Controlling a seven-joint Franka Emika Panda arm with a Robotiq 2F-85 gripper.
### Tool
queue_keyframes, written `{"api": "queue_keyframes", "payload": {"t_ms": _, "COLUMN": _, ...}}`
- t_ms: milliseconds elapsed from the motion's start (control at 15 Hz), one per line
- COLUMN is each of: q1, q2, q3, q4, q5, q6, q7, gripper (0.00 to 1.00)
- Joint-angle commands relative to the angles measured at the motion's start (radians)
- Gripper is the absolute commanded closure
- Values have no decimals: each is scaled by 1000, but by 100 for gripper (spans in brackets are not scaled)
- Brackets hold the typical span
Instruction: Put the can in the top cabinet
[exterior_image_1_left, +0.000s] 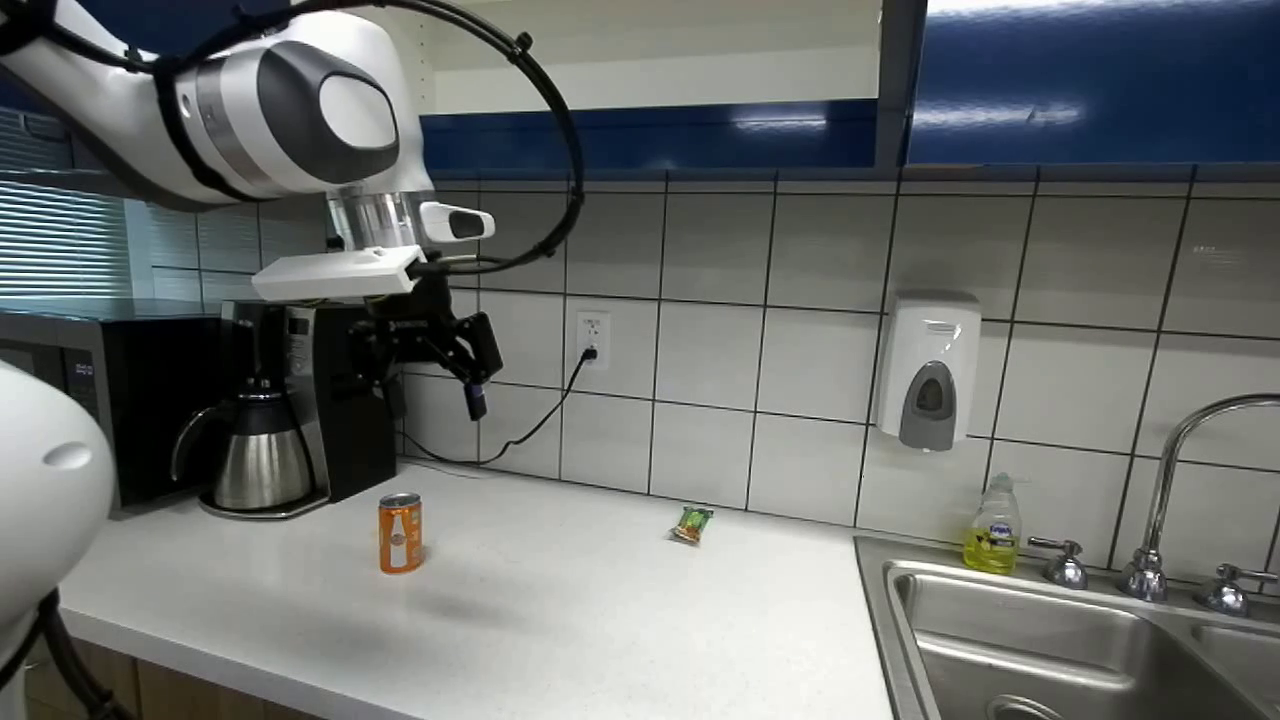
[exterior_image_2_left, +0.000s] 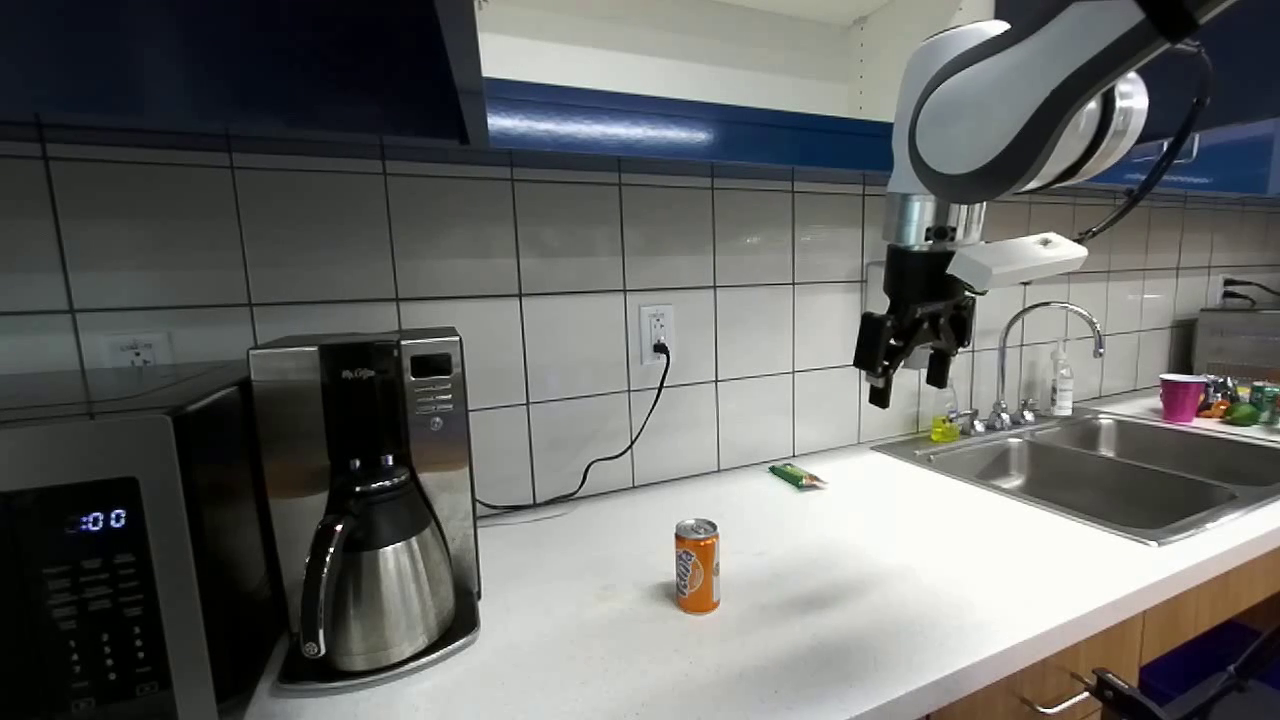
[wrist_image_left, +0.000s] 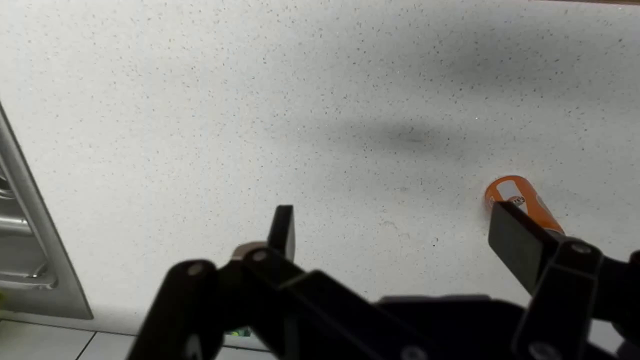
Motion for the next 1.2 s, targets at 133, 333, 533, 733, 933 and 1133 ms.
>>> {"api": "queue_keyframes", "payload": {"t_ms": 133, "q1": 23, "q2": 172, "q3": 18, "q4": 1, "q5": 13, "q6": 134, "q7": -10, "gripper": 0}}
{"api": "queue_keyframes", "payload": {"t_ms": 333, "q1": 54, "q2": 291, "q3": 42, "q4": 1, "q5": 14, "q6": 236, "q7": -7, "gripper": 0}}
{"api": "queue_keyframes", "payload": {"t_ms": 533, "q1": 77, "q2": 410, "q3": 73, "q4": 8, "q5": 9, "q6": 349, "q7": 4, "gripper": 0}}
{"api": "queue_keyframes", "payload": {"t_ms": 733, "q1": 77, "q2": 530, "q3": 101, "q4": 19, "q5": -8, "q6": 467, "q7": 23, "gripper": 0}}
{"api": "queue_keyframes", "payload": {"t_ms": 933, "q1": 60, "q2": 641, "q3": 121, "q4": 30, "q5": -45, "q6": 569, "q7": 52, "gripper": 0}}
{"api": "queue_keyframes", "payload": {"t_ms": 1133, "q1": 58, "q2": 750, "q3": 125, "q4": 41, "q5": -135, "q6": 666, "q7": 123, "gripper": 0}}
